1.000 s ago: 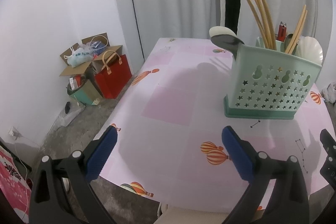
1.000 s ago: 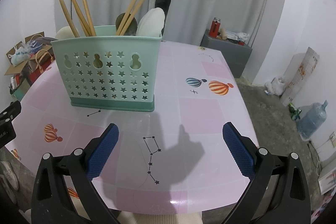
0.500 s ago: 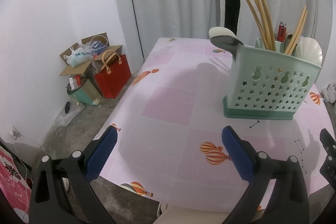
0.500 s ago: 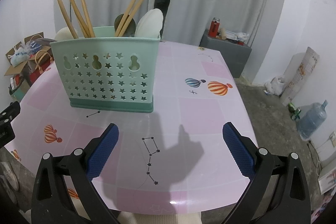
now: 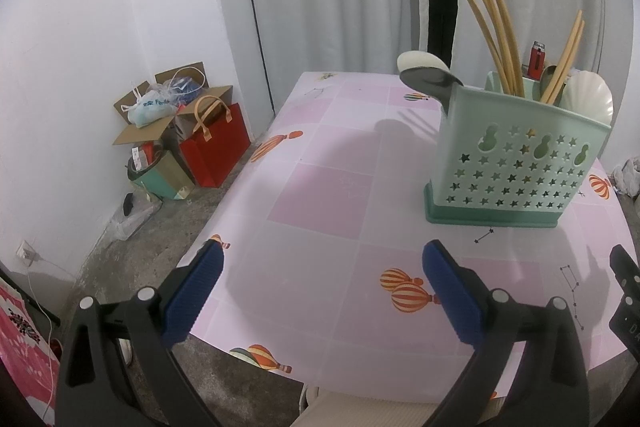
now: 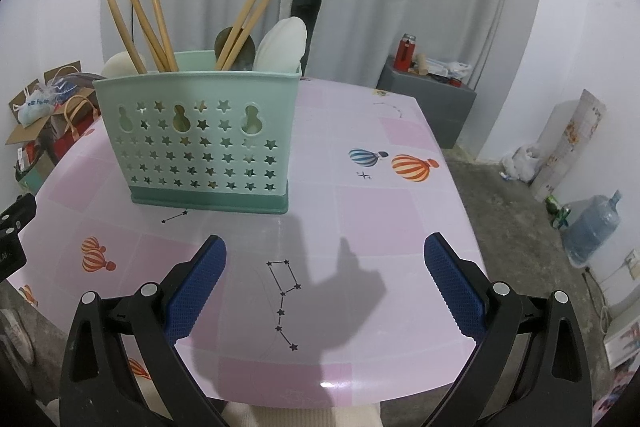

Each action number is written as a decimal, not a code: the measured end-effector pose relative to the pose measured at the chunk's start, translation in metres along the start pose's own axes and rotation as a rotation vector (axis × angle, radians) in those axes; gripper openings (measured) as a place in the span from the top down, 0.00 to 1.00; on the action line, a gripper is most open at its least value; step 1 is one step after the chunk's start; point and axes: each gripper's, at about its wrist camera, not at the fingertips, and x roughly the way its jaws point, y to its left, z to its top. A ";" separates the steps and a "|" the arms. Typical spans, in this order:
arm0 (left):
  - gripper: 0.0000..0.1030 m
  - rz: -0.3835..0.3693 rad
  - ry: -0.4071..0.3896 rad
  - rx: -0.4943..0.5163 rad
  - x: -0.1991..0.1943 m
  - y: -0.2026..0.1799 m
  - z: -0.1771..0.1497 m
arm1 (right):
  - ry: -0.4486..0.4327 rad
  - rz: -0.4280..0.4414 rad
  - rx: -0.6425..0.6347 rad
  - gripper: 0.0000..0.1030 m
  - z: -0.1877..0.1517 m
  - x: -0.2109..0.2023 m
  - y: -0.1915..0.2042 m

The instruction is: Organize utensils

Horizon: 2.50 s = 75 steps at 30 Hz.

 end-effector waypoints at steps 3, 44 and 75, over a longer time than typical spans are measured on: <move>0.05 0.000 -0.001 0.000 0.000 0.000 0.000 | -0.001 0.000 -0.001 0.08 0.000 0.000 0.000; 0.05 -0.001 -0.001 -0.001 -0.001 -0.001 0.000 | 0.000 0.001 0.003 0.08 -0.001 -0.004 0.003; 0.05 -0.002 0.002 -0.003 -0.002 -0.001 0.000 | 0.002 0.004 0.002 0.08 0.000 -0.009 0.005</move>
